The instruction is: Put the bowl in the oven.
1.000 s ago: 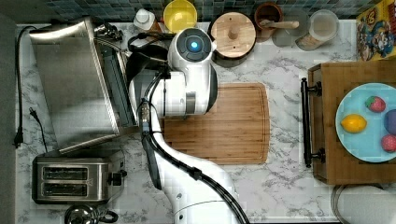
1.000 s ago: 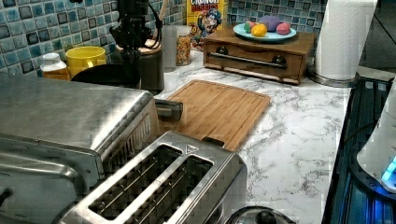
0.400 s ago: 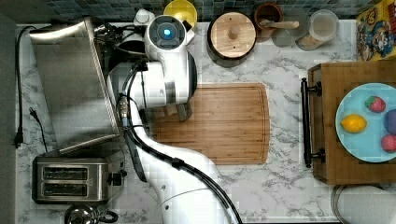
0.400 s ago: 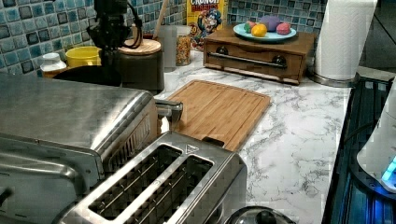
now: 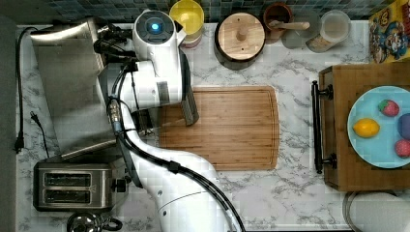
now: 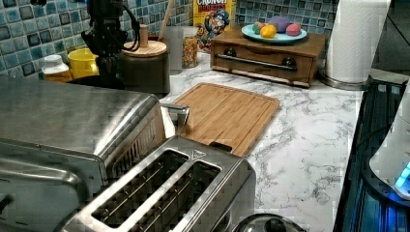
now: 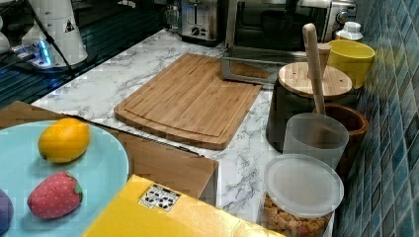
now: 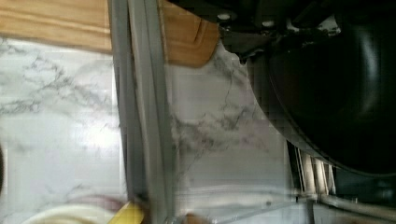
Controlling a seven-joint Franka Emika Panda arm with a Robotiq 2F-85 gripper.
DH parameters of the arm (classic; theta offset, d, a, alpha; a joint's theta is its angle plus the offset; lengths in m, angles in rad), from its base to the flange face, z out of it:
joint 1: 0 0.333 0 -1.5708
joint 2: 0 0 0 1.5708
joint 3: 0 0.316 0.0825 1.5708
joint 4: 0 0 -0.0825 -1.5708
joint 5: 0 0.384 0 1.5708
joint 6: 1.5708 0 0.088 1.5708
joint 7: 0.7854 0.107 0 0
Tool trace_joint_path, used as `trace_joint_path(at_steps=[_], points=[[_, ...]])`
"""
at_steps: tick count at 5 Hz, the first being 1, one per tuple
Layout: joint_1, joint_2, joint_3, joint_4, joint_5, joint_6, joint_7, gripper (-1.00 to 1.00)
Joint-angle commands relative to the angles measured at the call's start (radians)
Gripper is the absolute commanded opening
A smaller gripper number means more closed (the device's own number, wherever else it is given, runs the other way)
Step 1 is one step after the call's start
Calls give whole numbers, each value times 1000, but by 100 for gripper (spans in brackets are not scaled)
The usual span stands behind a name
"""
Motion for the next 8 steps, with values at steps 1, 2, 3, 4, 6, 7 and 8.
trace_joint_path(at_steps=[1, 2, 3, 4, 6, 7, 8], points=[[34, -9, 43, 83, 71, -5, 24, -100], [33, 42, 46, 93, 139, -12, 42, -100], [49, 87, 34, 111, 149, 24, 84, -100], [21, 125, 58, 133, 225, 47, 103, -100], [27, 137, 89, 146, 303, 74, 70, -100], [36, 145, 95, 133, 280, 114, 49, -100], [30, 202, 96, 220, 273, 24, 108, 0]])
